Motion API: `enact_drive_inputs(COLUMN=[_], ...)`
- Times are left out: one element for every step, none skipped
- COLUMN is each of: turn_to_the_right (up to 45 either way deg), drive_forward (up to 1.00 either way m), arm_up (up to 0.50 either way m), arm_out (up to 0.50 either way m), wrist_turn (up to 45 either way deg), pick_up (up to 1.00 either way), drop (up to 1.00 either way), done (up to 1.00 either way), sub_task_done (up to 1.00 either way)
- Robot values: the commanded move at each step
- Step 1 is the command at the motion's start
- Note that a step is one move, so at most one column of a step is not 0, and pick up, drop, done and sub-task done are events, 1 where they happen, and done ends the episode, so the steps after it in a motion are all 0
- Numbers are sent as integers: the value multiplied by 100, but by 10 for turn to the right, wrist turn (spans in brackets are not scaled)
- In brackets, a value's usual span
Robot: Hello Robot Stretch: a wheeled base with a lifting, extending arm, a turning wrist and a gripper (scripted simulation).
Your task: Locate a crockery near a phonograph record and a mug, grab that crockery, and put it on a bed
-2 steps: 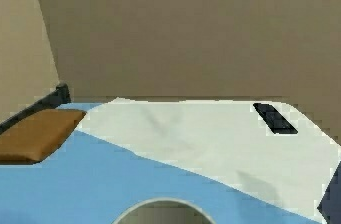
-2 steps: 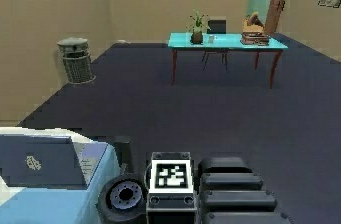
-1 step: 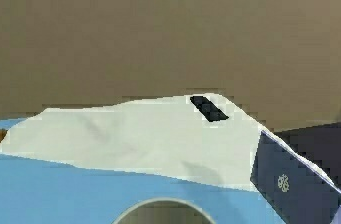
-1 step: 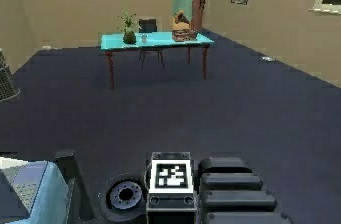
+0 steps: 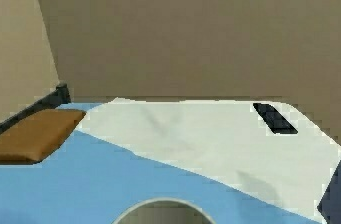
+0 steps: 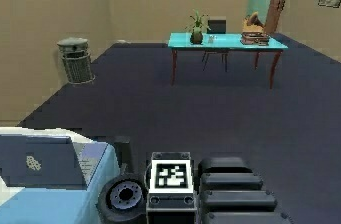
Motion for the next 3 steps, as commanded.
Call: enact_drive_inputs(turn_to_the_right=[450, 390, 0], drive_forward=[0, 0, 10], arm_up=[0, 0, 0], arm_out=[0, 0, 0], wrist_turn=[0, 0, 0], pick_up=[0, 0, 0], drop=[0, 0, 0], done=[0, 0, 0], sub_task_done=[0, 0, 0])
